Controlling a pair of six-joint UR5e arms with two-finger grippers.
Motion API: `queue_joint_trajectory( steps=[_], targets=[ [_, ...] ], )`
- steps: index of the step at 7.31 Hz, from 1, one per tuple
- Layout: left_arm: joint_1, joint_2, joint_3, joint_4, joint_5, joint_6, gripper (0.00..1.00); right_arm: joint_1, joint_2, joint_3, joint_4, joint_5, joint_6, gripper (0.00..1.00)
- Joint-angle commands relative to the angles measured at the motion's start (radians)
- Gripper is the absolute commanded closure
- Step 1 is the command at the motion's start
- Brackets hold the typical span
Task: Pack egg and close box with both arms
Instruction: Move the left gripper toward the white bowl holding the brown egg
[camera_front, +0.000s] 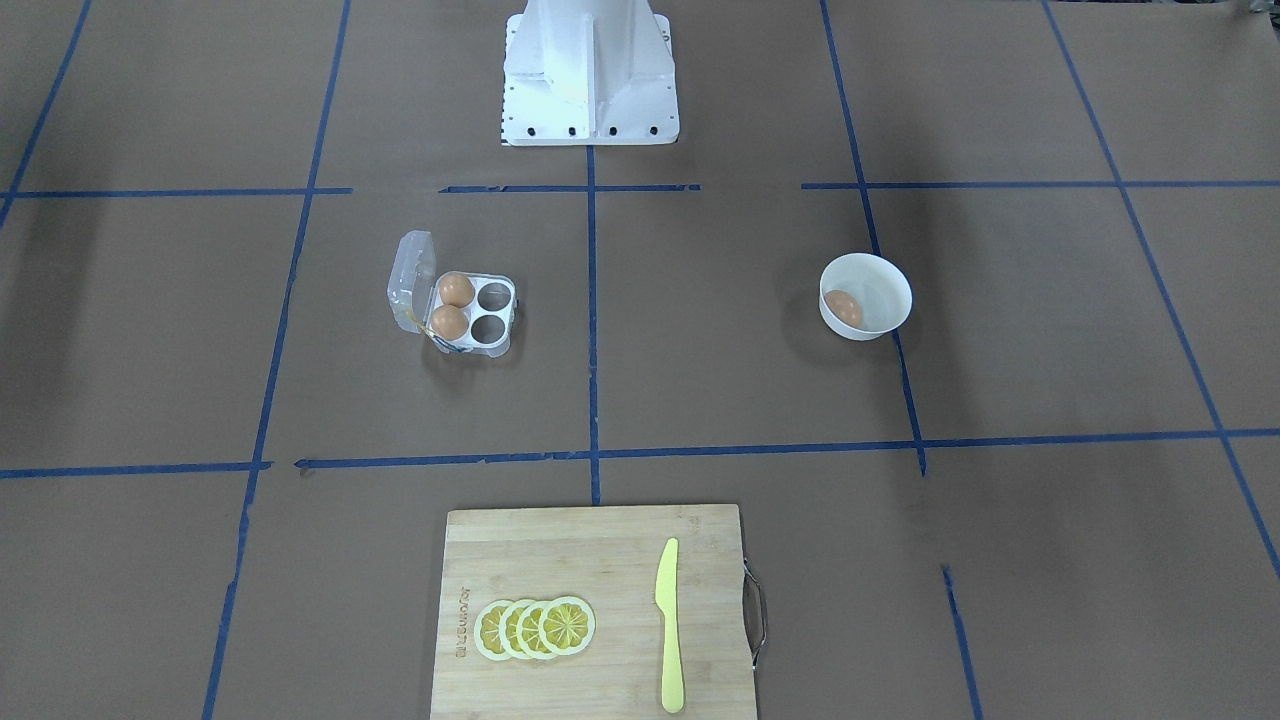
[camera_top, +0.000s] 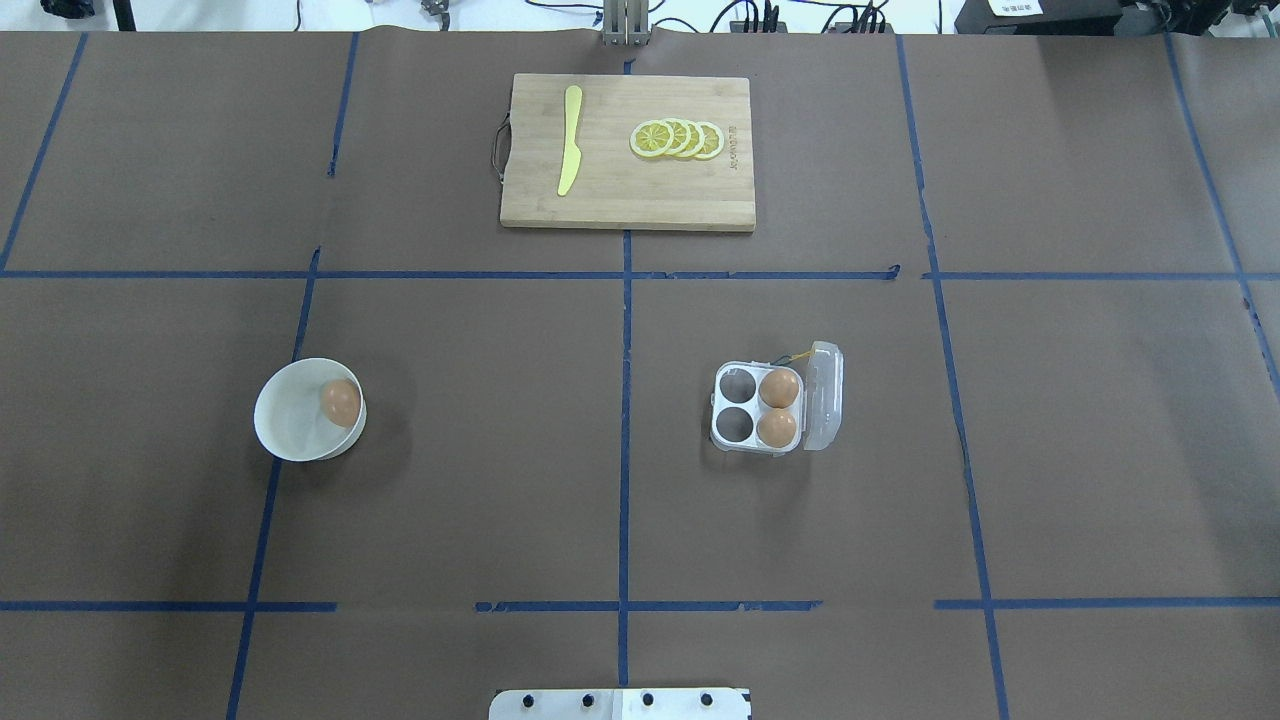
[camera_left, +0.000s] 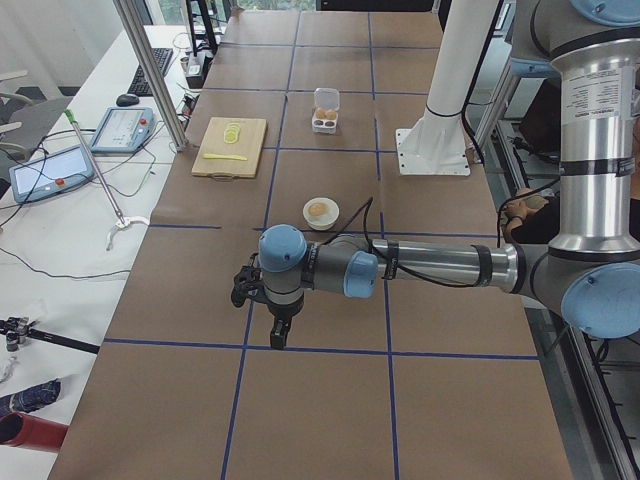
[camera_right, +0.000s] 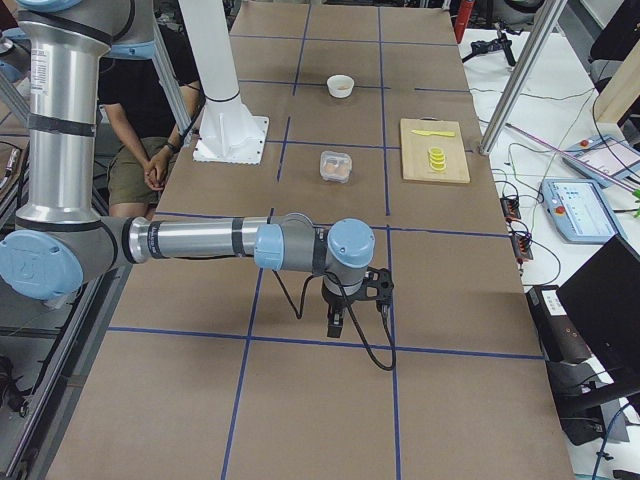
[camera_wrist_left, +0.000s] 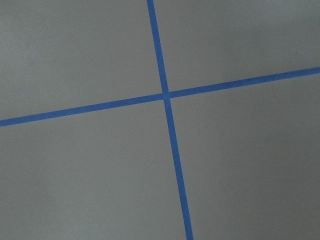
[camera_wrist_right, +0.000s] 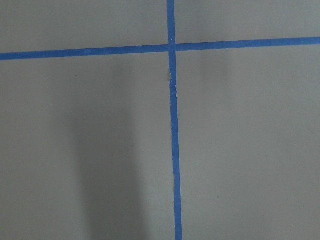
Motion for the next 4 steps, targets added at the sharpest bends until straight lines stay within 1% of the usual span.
queue_joint_trajectory(
  steps=[1, 2, 3, 4],
  targets=[
    [-0.002, 0.0, -0.013, -0.003, -0.001, 0.0, 0.0, 0.0, 0.001, 0.007, 0.001, 0.002, 0.003, 0.0],
    [0.001, -0.023, -0.012, -0.003, -0.009, -0.001, 0.0, 0.003, 0.002, 0.012, 0.001, 0.004, 0.004, 0.0],
    [0.0, -0.091, -0.047, -0.006, -0.011, -0.004, 0.0, 0.004, 0.005, 0.019, 0.001, 0.005, 0.006, 0.0],
    [0.006, -0.145, -0.032, -0.019, -0.009, -0.004, 0.0, 0.004, 0.004, 0.042, -0.001, 0.01, 0.006, 0.0]
  ],
)
